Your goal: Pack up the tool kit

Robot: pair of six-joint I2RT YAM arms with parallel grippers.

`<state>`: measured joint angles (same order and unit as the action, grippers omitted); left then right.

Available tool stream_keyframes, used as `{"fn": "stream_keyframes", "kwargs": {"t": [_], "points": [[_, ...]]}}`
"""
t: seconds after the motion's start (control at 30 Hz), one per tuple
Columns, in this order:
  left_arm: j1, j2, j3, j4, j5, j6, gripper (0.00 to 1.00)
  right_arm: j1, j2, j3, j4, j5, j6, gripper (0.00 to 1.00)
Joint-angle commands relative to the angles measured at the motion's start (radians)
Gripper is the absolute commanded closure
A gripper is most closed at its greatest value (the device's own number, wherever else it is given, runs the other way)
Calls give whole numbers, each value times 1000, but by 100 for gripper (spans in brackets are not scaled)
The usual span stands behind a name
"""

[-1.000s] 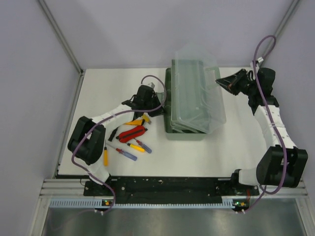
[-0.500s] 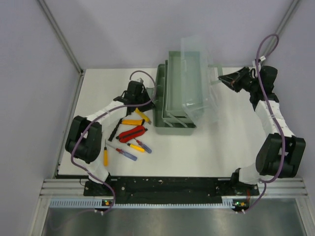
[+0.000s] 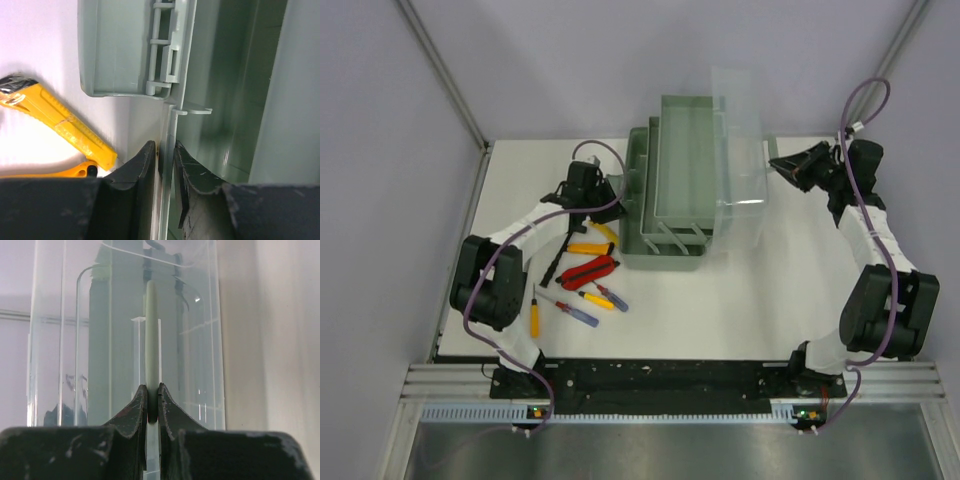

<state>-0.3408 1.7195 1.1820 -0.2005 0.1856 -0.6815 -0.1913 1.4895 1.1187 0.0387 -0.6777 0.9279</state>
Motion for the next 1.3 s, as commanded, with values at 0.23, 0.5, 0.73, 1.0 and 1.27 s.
{"fn": "stream_keyframes", "kwargs": {"t": [0.23, 0.5, 0.73, 1.0, 1.27], "points": [[28, 5, 10, -37, -17, 7, 64, -25, -28, -83, -5, 95, -113, 96], [28, 22, 15, -34, 5, 13, 67, -26, -25, -109, -16, 90, -142, 64], [28, 34, 27, -40, 17, 19, 67, -63, -51, -177, -16, 92, -153, 41], [28, 54, 36, -39, 37, 20, 70, -131, -86, -296, 84, 40, -158, 43], [26, 124, 64, -25, 115, 2, 70, -129, 1, -323, 107, 33, -159, 45]]}}
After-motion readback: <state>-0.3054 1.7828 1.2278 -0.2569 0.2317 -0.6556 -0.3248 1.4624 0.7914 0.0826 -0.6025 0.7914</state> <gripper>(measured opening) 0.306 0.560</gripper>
